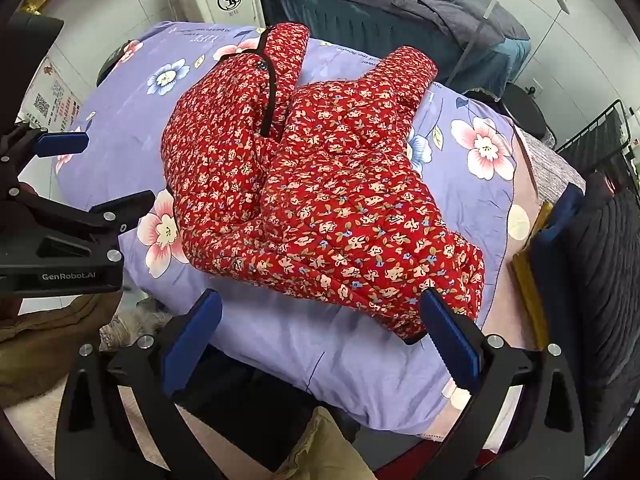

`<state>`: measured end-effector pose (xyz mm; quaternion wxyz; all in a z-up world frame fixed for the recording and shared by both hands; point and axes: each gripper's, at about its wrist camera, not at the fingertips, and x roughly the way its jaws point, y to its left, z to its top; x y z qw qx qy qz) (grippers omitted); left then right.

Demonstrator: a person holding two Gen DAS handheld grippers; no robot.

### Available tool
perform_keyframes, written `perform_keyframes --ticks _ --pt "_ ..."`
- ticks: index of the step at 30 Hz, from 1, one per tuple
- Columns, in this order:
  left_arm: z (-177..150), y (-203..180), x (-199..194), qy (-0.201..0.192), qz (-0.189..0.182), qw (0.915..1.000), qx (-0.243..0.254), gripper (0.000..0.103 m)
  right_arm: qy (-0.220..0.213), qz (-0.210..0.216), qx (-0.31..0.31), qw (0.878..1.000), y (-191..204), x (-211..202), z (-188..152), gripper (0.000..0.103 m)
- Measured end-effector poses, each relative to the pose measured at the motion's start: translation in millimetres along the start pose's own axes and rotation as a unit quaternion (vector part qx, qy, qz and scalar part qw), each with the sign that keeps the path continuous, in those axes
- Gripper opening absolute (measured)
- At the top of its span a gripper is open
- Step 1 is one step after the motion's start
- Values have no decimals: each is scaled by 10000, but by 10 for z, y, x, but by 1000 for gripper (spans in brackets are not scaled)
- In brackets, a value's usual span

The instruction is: Fold large clothes

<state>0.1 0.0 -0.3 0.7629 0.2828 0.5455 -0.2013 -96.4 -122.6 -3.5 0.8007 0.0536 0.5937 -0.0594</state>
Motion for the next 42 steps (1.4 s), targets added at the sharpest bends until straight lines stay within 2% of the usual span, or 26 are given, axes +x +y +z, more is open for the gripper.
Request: perform_keyframes --ticks 42 --pt "-4 45 101 199 11 9998 -57 97 213 -52 110 9997 -64 106 -31 97"
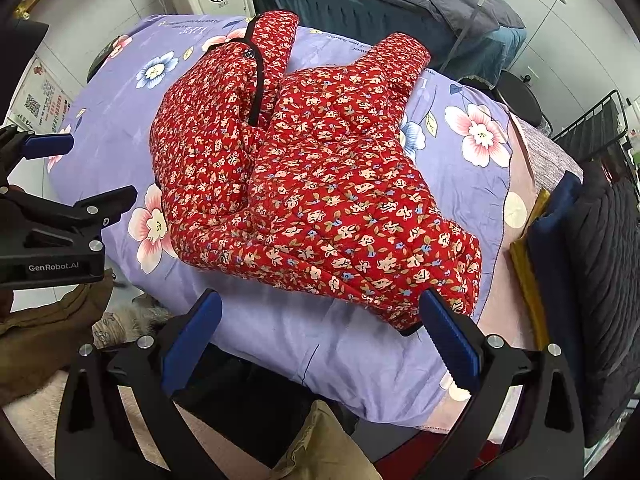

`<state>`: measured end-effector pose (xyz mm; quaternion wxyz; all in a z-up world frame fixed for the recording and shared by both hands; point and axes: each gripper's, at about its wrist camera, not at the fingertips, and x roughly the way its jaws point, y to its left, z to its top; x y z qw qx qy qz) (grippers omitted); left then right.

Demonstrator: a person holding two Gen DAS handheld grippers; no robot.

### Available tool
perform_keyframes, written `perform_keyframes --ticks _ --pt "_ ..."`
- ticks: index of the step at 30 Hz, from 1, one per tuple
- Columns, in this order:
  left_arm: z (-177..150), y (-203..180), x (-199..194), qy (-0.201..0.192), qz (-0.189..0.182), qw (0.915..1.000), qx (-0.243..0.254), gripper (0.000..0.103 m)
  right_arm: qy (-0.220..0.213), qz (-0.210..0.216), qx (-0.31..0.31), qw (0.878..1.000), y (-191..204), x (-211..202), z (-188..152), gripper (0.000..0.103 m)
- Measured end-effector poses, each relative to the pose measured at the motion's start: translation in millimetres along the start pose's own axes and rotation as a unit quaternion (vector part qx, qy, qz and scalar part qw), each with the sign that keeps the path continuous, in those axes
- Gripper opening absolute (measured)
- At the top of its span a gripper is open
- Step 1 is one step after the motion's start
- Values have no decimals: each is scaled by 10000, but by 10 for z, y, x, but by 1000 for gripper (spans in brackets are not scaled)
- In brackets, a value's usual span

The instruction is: Fold large clothes

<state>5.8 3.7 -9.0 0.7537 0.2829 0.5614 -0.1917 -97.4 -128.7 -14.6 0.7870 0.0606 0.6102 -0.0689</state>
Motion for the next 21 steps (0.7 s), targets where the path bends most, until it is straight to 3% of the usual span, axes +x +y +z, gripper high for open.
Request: perform_keyframes --ticks 21 --pt "-8 -13 6 13 1 10000 13 97 13 0 1 10000 -4 2 -9 97"
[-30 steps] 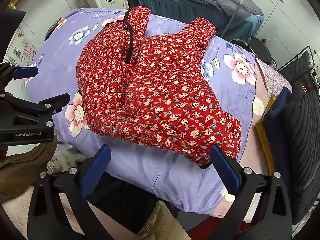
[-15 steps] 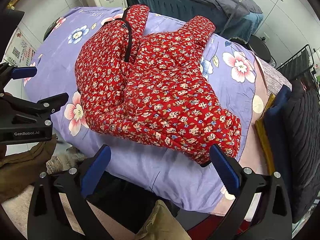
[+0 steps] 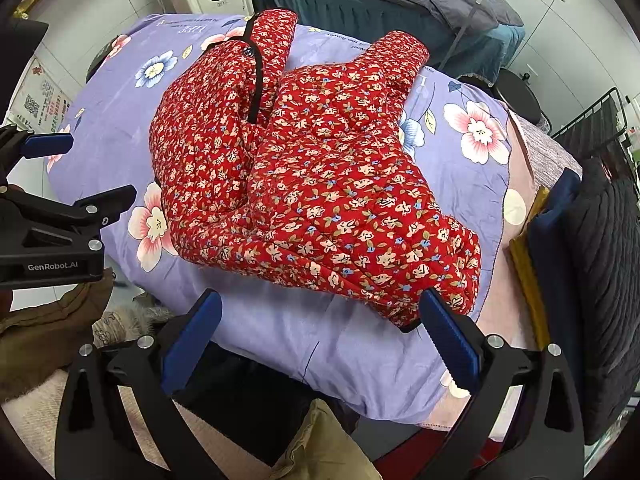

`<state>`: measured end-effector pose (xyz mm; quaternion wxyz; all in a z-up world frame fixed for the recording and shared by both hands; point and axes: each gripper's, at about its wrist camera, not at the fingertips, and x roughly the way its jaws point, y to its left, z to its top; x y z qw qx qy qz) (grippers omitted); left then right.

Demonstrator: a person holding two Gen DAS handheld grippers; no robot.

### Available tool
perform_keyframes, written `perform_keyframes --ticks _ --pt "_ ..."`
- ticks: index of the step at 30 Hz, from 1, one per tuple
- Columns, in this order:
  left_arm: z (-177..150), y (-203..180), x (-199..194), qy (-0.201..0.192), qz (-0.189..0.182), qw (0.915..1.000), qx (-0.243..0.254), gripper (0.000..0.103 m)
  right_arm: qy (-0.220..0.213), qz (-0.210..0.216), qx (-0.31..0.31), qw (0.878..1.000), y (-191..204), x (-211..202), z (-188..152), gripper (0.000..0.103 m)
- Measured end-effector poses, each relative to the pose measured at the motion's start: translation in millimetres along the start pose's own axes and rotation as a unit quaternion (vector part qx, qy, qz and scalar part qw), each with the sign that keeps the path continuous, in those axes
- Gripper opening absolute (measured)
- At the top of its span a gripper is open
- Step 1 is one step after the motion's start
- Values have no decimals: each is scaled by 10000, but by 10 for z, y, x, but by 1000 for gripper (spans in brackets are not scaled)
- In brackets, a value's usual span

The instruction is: Fold large clothes

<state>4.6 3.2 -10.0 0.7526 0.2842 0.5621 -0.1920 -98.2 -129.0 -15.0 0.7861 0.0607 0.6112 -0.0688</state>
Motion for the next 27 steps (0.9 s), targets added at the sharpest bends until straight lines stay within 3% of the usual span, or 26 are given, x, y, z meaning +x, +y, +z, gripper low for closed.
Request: perform_keyframes --ticks 27 --pt "-57 -14 -32 -37 14 10000 44 97 -9 -26 37 10000 15 -28 -48 97"
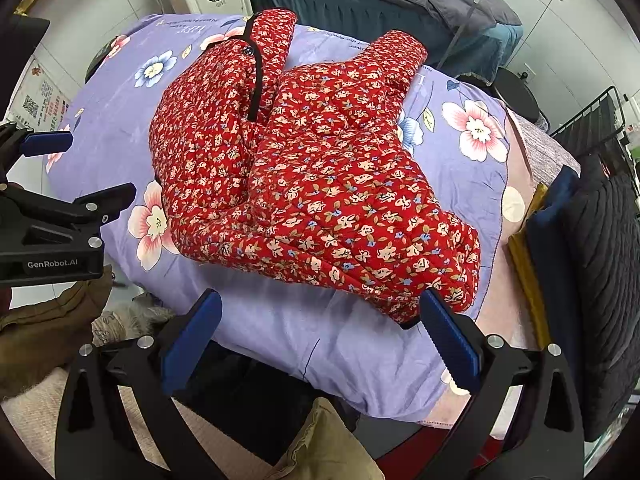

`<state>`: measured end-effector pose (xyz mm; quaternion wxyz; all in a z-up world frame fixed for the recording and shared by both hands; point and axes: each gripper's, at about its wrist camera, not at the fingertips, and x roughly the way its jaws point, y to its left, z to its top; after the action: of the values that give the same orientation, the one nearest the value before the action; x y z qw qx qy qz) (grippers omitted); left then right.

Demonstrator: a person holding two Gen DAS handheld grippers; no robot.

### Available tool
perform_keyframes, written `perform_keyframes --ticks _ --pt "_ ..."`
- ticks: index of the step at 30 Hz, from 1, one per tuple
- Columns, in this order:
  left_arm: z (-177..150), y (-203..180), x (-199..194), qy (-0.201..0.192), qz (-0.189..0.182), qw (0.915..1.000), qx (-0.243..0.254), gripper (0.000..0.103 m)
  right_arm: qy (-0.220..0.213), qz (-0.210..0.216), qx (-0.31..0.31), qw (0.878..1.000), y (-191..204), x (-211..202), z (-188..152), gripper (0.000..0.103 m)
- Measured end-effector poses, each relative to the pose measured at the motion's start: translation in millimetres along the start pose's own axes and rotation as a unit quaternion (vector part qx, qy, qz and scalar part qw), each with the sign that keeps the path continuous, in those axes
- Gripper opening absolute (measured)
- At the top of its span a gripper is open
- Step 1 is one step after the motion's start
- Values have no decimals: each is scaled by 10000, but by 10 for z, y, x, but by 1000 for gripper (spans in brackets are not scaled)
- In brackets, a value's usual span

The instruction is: Fold large clothes

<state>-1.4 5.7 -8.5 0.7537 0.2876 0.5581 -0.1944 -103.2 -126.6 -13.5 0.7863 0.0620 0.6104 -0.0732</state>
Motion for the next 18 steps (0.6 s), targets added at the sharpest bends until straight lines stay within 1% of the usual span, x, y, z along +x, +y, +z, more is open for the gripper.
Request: perform_keyframes --ticks 18 --pt "1 -19 54 77 -26 10000 53 97 46 6 39 10000 2 15 -17 97"
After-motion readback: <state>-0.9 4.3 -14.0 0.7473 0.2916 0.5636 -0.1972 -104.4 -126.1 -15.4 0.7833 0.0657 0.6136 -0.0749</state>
